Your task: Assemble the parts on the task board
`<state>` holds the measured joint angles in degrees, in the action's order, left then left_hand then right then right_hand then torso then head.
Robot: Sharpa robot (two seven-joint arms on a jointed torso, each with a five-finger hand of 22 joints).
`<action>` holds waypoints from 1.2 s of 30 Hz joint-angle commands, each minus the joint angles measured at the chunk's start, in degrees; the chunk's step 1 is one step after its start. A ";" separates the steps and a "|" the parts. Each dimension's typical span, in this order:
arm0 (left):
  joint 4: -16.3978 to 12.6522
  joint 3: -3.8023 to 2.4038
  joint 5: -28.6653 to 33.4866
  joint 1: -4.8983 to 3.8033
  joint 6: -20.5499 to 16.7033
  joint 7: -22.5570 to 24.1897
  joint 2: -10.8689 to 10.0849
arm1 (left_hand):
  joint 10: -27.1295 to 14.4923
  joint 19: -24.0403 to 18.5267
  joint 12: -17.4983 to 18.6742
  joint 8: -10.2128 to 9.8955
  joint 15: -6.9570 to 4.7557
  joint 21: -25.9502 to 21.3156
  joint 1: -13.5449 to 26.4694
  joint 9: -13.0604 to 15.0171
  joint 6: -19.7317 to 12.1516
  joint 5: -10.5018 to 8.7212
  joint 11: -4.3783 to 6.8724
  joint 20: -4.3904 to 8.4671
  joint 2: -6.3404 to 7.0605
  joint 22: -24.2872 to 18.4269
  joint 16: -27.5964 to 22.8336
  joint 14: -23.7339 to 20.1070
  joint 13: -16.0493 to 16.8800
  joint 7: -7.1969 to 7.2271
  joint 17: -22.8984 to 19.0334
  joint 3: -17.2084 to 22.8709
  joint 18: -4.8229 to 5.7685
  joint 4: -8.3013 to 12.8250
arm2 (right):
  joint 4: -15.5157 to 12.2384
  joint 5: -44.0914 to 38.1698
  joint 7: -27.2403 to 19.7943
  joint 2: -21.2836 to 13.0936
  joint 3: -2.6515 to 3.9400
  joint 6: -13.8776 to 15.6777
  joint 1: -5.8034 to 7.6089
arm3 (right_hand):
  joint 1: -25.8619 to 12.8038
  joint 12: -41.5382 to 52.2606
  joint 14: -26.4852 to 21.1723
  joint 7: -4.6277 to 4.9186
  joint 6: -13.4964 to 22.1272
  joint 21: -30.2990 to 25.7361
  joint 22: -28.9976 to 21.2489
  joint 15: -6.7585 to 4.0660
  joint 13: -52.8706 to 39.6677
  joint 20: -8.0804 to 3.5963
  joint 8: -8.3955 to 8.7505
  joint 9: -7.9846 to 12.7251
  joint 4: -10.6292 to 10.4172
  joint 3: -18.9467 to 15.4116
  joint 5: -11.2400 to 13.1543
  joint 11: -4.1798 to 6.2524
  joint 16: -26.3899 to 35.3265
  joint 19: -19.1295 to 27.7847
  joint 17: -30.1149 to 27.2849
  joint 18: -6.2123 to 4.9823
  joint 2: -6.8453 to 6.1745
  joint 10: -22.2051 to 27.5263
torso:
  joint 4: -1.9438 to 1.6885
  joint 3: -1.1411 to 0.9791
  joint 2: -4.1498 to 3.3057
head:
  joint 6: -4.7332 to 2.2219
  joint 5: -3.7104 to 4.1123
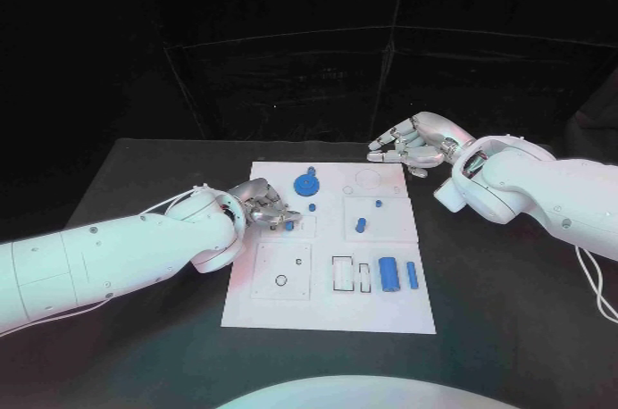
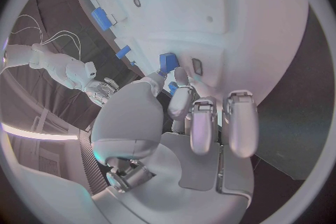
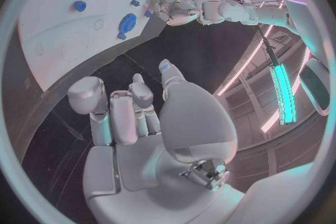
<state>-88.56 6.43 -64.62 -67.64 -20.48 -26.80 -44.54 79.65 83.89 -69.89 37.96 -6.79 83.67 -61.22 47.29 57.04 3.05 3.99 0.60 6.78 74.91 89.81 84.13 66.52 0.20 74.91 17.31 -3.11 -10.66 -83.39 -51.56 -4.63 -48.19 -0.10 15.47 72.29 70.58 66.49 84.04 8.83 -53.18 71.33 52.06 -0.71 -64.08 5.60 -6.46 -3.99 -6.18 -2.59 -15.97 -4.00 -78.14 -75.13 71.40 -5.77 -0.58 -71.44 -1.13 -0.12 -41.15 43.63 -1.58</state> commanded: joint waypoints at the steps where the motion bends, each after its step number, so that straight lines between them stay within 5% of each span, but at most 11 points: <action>1: 0.32 -0.02 0.22 -0.12 0.14 0.39 0.28 | 0.54 3.18 -0.14 0.30 -0.42 0.13 -0.25 0.15 -0.29 -0.15 0.08 0.31 -0.92 5.41 0.19 5.87 0.09 0.15 15.09 -0.65 1.05 0.34 | -0.13 0.27 -0.41 0.00 0.04 -0.24 0.11 | -0.42 -0.05 2.09 -0.05 -0.18 -0.26 -0.10 -0.10 0.08 -0.46 -0.25 -0.08 -0.30 -0.37 -0.30 0.20 0.33 0.07 -0.02 -1.02 0.22 0.31 | 0.07 0.00 0.00 | 0.10 0.01; 30: -0.32 -0.29 2.83 -0.22 -2.29 4.05 -0.33 | 0.31 3.09 0.25 -0.34 -0.31 -0.11 1.02 0.40 -0.75 -0.16 -0.09 0.26 -2.01 5.16 0.19 5.87 -0.26 -0.09 15.09 -4.79 0.99 -0.13 | 0.25 0.48 -0.56 0.27 0.04 -0.19 0.10 | -0.63 -0.05 2.08 -0.07 -0.23 -0.31 -0.16 -0.12 0.15 -0.47 -0.33 -0.08 -0.65 -0.64 -0.37 0.21 0.41 0.06 -0.08 -1.03 0.43 0.34 | -0.09 0.06 0.06 | -0.37 -0.01; 36: -1.47 -0.36 4.23 -0.25 -0.79 4.64 -1.22 | 0.03 2.99 0.54 -1.33 -0.05 -0.29 3.58 -0.03 -1.16 -0.13 -0.40 0.03 -0.86 4.96 0.19 5.87 -0.52 -0.40 15.09 -8.38 0.95 -1.82 | 0.49 0.55 -0.57 0.27 0.03 -0.21 0.09 | -0.63 -0.05 2.08 -0.07 -0.23 -0.31 -0.16 -0.12 0.15 -0.47 -0.33 -0.08 -0.65 -0.64 -0.37 0.21 0.41 0.06 -0.08 -1.03 0.43 0.34 | -0.10 0.06 0.03 | -0.39 -0.05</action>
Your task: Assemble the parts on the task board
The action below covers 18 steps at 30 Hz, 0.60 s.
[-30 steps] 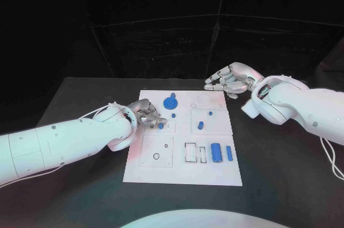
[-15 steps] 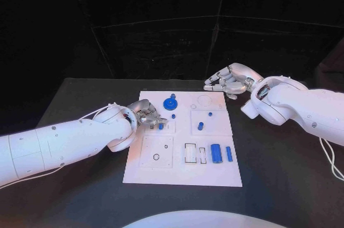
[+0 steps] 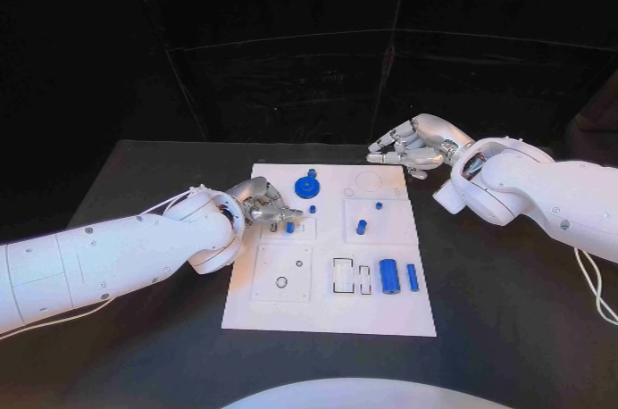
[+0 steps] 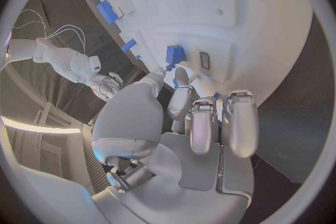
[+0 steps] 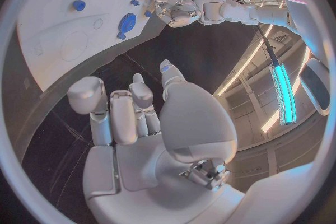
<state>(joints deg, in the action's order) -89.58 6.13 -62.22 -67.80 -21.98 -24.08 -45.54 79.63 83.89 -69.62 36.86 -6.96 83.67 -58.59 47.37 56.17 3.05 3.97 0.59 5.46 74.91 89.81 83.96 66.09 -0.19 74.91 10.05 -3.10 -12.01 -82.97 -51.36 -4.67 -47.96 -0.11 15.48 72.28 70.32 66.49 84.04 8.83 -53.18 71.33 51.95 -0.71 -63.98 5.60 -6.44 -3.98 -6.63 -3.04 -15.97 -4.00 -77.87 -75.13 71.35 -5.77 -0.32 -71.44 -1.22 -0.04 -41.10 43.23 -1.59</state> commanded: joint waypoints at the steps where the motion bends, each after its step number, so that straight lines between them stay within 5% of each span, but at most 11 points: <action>1: -0.65 -0.06 1.94 -0.10 1.09 1.95 -0.40 | 0.03 3.00 0.25 -0.37 0.15 -0.28 1.43 -0.18 -0.26 -0.10 -0.40 -0.01 0.76 4.99 0.19 6.04 -0.08 -0.03 15.09 -2.04 0.94 -0.86 | 0.14 0.36 -0.52 0.04 0.04 -0.24 0.10 | -0.37 -0.05 2.08 -0.07 -0.23 -0.31 -0.05 -0.12 0.05 -0.47 -0.35 -0.10 -0.20 -0.19 -0.37 0.21 0.15 0.06 -0.03 -1.04 0.18 0.34 | 0.03 -0.03 -0.02 | 0.07 -0.06; 18: -1.96 -0.06 2.16 -0.10 5.15 0.69 -2.21 | -0.12 2.94 0.39 -0.91 0.21 -0.42 1.47 -0.39 -0.03 -0.09 -0.46 -0.10 1.16 4.89 0.19 6.04 -0.20 -0.09 15.09 -5.98 0.90 -1.92 | 0.51 0.42 -0.42 -0.05 0.03 -0.43 0.09 | -0.37 -0.05 2.08 -0.07 -0.23 -0.31 -0.05 -0.12 0.05 -0.47 -0.35 -0.10 -0.20 -0.19 -0.37 0.21 0.15 0.06 -0.03 -1.04 0.18 0.34 | 0.06 -0.04 0.03 | 0.08 -0.06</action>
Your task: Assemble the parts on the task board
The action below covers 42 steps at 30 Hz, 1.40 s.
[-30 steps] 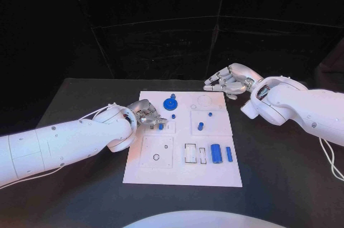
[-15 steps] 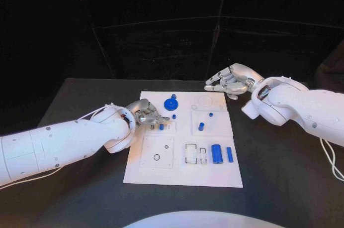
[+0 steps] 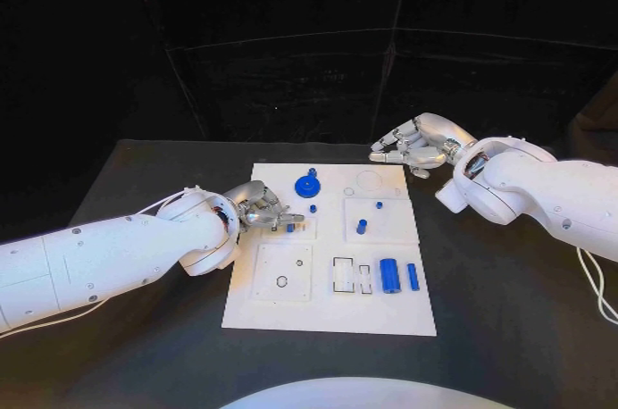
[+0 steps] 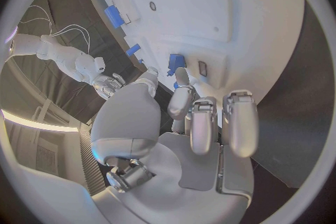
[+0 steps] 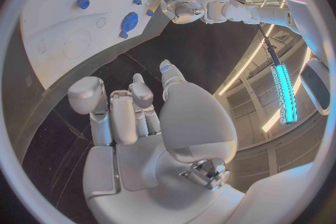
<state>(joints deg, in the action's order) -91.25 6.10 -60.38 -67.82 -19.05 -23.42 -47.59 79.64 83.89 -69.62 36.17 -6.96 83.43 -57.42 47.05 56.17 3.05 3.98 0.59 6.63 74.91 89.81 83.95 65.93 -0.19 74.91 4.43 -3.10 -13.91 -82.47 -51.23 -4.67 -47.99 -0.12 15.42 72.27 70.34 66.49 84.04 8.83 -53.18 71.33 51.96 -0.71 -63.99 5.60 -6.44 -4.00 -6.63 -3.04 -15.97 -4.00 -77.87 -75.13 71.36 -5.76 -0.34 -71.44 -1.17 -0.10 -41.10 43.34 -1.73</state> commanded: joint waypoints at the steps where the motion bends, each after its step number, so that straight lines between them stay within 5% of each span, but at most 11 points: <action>1: -0.35 -0.03 0.29 -0.08 2.33 -0.03 -0.22 | -0.13 2.93 0.39 -0.26 0.21 -0.20 0.16 -0.07 -0.02 -0.09 -0.47 -0.11 -0.01 4.88 0.19 6.05 -0.03 -0.09 15.09 -0.69 0.90 -0.06 | 0.01 0.29 -0.41 -0.02 0.04 -0.38 0.10 | -0.39 -0.05 2.08 -0.07 -0.23 -0.31 -0.06 -0.12 0.06 -0.47 -0.35 -0.08 -0.20 -0.19 -0.37 0.22 0.15 0.06 -0.03 -1.04 0.20 0.34 | 0.02 0.03 0.01 | -0.02 0.07; 13: 0.24 -0.03 0.14 -0.09 4.22 -1.13 0.43 | -0.47 2.75 0.66 -0.76 0.32 -0.59 -3.94 -0.14 -0.17 -0.06 -0.60 -0.21 -0.81 4.44 0.19 6.05 -0.30 -0.25 15.09 -2.79 0.80 1.32 | 0.09 0.29 -0.34 0.06 0.03 -0.57 0.10 | -0.44 0.00 2.09 -0.08 -0.24 -0.36 -0.13 -0.13 0.05 -0.48 -0.40 -0.07 -0.38 -0.35 -0.45 0.23 0.18 0.07 -0.04 -1.05 0.31 0.33 | 0.07 -0.02 -0.06 | 0.03 -0.06; 30: 1.08 -0.02 -0.02 -0.11 4.19 -1.52 1.50 | -0.62 2.67 0.73 -1.16 0.41 -0.80 -7.66 -0.22 -0.09 -0.05 -0.69 -0.30 -3.87 4.26 0.19 6.05 -0.39 -0.35 15.09 -2.81 0.75 2.88 | 0.16 0.29 -0.31 0.22 0.03 -0.61 0.10 | -0.25 0.02 2.09 -0.09 -0.22 -0.39 -0.15 -0.14 0.08 -0.49 -0.44 -0.06 -0.45 -0.41 -0.77 0.25 0.21 0.06 -0.04 -1.05 0.53 0.35 | 0.09 0.01 -0.04 | 0.21 0.03; 42: 1.15 -0.03 0.00 -0.11 3.03 -0.82 1.67 | -0.69 2.66 0.80 -1.67 0.33 -0.91 -10.37 -0.36 -0.29 0.00 -0.57 -0.26 -8.37 4.23 0.19 6.05 -0.47 -0.22 15.09 -0.98 0.72 3.95 | 0.26 0.29 -0.30 0.37 0.03 -0.70 0.10 | -0.23 0.02 2.09 -0.10 -0.22 -0.39 -0.14 -0.14 0.08 -0.49 -0.45 -0.06 -0.46 -0.42 -0.81 0.25 0.21 0.06 -0.04 -1.05 0.54 0.35 | 0.02 0.02 -0.08 | 0.27 0.09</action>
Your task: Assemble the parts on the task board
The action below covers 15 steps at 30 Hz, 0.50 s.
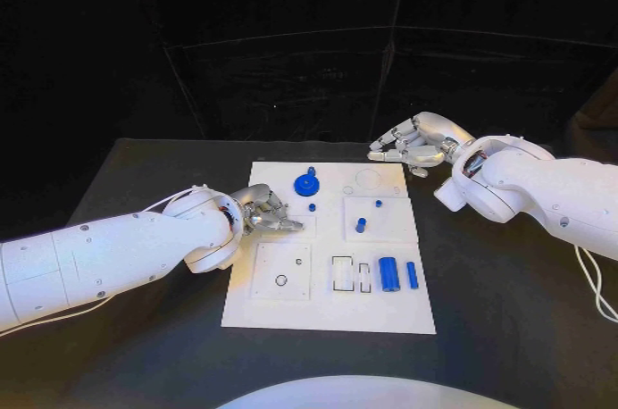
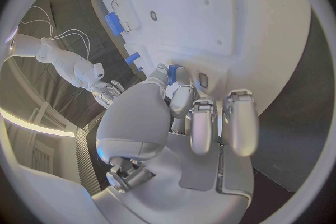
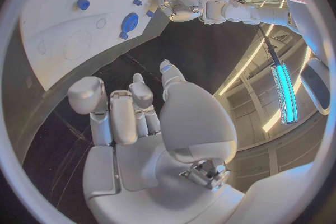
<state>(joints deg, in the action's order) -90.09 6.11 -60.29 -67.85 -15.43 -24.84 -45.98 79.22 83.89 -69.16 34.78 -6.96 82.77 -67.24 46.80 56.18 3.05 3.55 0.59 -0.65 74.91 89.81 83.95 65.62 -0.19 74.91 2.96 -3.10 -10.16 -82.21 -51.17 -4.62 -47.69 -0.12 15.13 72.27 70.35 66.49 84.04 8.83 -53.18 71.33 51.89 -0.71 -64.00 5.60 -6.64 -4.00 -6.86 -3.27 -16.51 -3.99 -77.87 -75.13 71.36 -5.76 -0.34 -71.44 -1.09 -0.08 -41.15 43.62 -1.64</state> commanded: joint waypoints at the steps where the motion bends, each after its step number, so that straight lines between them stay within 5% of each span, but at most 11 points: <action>1: -0.01 -0.04 -0.07 -0.08 -0.69 0.67 0.07 | -0.29 2.66 0.37 -0.35 0.32 -0.26 -0.84 -0.13 -0.35 0.00 -0.13 -0.24 -1.46 4.21 0.19 6.05 -0.18 -0.21 15.09 0.76 0.71 0.35 | 0.03 0.23 -0.36 0.08 0.04 -0.42 0.10 | -0.20 0.02 2.10 -0.10 -0.22 -0.38 -0.06 -0.15 0.10 -0.49 -0.25 -0.05 -0.24 -0.21 -0.35 0.25 0.21 0.05 -0.04 -1.05 0.56 0.36 | -0.05 0.01 -0.03 | -0.01 0.00; 9: -0.01 -0.04 0.86 -0.10 -0.96 0.96 0.15 | -0.37 2.63 0.46 -0.98 0.23 -0.39 -2.53 -0.37 -0.86 0.04 -0.04 -0.15 -4.05 4.12 0.19 6.05 -0.24 -0.12 15.09 3.80 0.69 1.25 | 0.62 0.69 -0.27 0.34 0.03 -0.62 0.10 | -0.20 0.02 2.10 -0.10 -0.22 -0.39 -0.06 -0.15 0.10 -0.49 -0.26 -0.05 -0.24 -0.21 -0.36 0.25 0.22 0.05 -0.05 -1.05 0.57 0.36 | 0.03 -0.03 -0.02 | 0.03 -0.04; 15: -0.02 -0.04 2.24 -0.14 -0.52 0.89 0.13 | -0.48 2.61 0.58 -1.40 0.23 -0.49 -2.90 -0.54 -1.18 0.04 -0.06 -0.13 -4.15 4.06 0.19 6.05 -0.33 -0.16 15.09 6.01 0.67 1.78 | 0.77 0.76 -0.23 0.40 0.03 -0.76 0.09 | -0.07 0.04 2.10 -0.10 -0.19 -0.42 -0.09 -0.15 0.12 -0.50 -0.29 -0.04 -0.33 -0.31 -0.74 0.25 0.26 0.04 -0.06 -1.05 0.70 0.38 | -0.02 0.02 0.03 | 0.00 0.08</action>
<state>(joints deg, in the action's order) -90.14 6.07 -59.39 -67.93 -15.84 -24.35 -45.88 78.92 83.89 -68.87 33.57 -6.96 82.54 -69.78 46.38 55.47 2.69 3.26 0.59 -4.54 74.90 89.81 83.95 65.36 -0.30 74.91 8.67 -3.10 -8.45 -81.46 -50.86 -4.61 -47.32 -0.13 14.93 72.25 70.35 66.49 84.04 8.83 -53.18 71.11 51.89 -0.71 -63.95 5.60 -6.64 -4.00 -7.01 -3.42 -17.03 -3.79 -77.87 -75.13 71.30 -5.77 -0.35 -71.23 -1.10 -0.08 -41.17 43.67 -1.64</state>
